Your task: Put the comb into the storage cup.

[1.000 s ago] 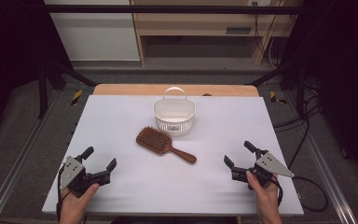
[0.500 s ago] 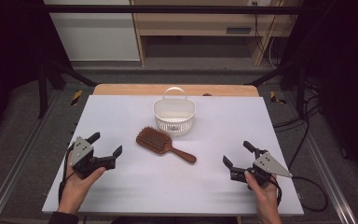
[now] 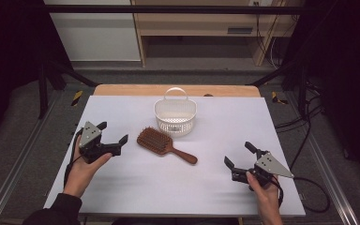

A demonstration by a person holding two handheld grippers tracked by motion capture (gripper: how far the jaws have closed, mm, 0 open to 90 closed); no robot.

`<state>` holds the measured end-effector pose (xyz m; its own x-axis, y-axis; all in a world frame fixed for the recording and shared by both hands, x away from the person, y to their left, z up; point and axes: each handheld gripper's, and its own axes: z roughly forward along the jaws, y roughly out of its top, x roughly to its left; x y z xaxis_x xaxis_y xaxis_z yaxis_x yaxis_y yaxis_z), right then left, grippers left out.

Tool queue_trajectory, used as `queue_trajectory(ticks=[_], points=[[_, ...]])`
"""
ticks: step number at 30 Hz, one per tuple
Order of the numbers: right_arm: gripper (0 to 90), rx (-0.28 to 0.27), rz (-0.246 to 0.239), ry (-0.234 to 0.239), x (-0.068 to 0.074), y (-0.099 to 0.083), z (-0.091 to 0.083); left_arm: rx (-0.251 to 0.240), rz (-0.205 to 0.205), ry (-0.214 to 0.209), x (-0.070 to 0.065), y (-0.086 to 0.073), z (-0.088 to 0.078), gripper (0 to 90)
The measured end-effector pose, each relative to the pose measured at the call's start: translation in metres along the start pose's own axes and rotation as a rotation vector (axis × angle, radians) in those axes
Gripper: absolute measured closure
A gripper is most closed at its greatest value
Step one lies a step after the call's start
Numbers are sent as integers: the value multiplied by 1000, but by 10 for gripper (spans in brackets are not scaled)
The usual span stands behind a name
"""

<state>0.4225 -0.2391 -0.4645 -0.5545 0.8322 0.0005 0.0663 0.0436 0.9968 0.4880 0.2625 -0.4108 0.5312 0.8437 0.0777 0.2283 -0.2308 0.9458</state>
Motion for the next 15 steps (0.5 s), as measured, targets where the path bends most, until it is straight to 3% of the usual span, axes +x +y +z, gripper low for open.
queue_trajectory(ticks=[5, 8, 13, 15], points=[[50, 8, 0, -3, 0, -1, 1, 49, -15, 1, 0, 2, 20, 135], [50, 3, 4, -7, 0, 0, 1, 85, 15, 12, 0, 2, 32, 203], [51, 6, 5, -3, -1, -1, 0, 99, 5, 20, 5, 0, 47, 367], [51, 10, 3, -2, -1, -1, 1, 101, -3, 19, 7, -1, 51, 475]])
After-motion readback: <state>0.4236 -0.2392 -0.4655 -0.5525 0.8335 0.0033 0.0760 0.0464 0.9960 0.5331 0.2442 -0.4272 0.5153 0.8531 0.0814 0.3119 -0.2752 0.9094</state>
